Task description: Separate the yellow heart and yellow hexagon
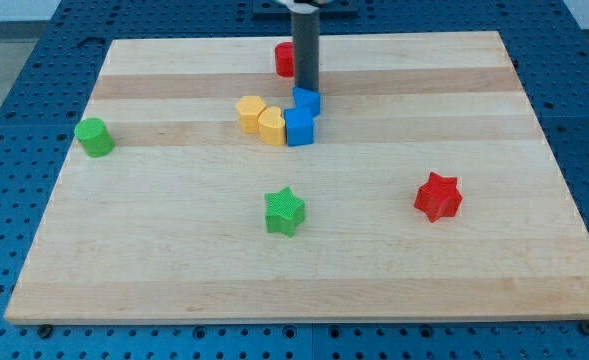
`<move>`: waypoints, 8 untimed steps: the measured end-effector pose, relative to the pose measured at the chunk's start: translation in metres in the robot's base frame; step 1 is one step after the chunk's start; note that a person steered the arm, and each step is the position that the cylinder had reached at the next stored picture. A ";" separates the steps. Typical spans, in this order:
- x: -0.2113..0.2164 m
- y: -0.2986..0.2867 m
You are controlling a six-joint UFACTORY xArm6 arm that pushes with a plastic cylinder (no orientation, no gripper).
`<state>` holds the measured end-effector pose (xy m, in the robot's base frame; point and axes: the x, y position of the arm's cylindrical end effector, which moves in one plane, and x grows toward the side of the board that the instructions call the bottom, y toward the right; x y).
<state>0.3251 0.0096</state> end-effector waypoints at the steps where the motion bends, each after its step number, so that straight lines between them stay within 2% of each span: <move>1: 0.022 0.017; 5: 0.027 0.003; 7: 0.086 0.034; 8: 0.098 0.003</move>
<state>0.4235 0.0126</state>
